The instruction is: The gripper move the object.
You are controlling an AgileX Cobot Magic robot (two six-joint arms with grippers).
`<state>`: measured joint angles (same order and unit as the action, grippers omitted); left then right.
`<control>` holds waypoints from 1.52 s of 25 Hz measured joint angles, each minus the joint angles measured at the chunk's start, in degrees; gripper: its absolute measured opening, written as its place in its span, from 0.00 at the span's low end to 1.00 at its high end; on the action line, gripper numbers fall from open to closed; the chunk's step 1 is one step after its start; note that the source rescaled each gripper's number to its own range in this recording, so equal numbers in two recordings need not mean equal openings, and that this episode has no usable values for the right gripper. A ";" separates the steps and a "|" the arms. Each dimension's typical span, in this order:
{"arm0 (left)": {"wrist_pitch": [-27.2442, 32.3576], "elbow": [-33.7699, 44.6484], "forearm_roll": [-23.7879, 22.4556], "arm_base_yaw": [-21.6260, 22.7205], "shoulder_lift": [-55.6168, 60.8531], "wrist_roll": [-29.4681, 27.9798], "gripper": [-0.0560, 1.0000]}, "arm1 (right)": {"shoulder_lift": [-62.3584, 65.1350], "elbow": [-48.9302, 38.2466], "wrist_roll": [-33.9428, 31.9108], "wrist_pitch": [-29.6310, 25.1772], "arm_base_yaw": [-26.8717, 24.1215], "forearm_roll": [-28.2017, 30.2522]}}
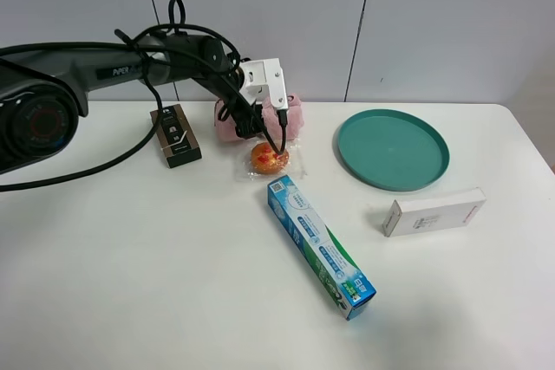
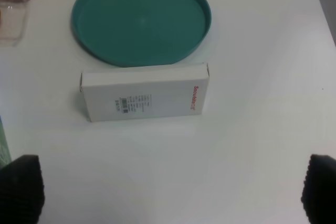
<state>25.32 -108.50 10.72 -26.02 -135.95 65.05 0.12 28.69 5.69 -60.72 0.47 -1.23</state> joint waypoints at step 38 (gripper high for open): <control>35.27 0.00 -8.62 18.18 35.59 -52.09 0.91 | 0.00 0.00 0.00 0.00 0.00 0.00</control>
<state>60.59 -108.50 2.11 -7.84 -100.36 12.96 0.12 28.69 5.69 -60.72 0.47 -1.23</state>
